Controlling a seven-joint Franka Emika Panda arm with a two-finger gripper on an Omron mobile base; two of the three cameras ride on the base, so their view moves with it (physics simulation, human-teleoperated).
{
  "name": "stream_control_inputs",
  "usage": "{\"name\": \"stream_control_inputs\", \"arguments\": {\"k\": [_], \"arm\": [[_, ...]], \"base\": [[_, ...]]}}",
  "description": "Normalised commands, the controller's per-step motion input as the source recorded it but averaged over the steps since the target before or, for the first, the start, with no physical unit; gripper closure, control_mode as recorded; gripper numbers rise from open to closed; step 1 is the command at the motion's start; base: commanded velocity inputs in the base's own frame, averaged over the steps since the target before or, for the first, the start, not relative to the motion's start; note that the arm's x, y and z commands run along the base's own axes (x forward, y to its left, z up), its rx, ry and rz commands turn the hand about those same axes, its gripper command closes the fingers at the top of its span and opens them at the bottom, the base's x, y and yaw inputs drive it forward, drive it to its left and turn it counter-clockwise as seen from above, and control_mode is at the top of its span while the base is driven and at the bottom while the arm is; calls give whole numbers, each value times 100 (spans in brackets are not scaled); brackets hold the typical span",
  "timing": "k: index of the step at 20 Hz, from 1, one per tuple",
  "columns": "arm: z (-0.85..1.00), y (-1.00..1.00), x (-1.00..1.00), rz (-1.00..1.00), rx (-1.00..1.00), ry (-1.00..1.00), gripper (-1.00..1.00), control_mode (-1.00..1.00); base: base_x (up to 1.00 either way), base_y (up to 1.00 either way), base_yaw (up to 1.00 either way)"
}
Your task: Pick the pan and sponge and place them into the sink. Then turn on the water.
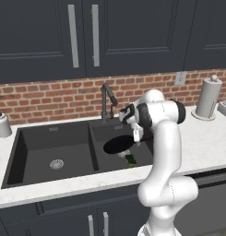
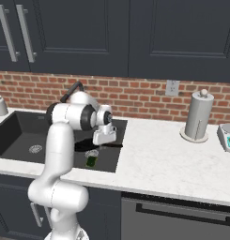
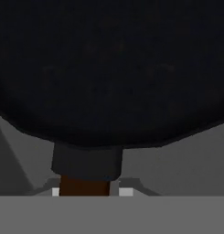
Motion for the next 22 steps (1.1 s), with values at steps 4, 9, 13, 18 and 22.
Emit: {"name": "stream_control_inputs", "arguments": {"k": [4,9,13,18,22], "arm": [[-53,8,37,6,17,0,100,-100],[-46,9,45,5,15,2,100,-100],[-61,21,31,5,8,2,100,-100],[-72,15,-10,7,1,0,100,-100],[-74,18,-11,6,3,0,100,-100]], "base": [[0,0,0],[0,0,0],[0,0,0],[0,0,0],[0,0,0]]}}
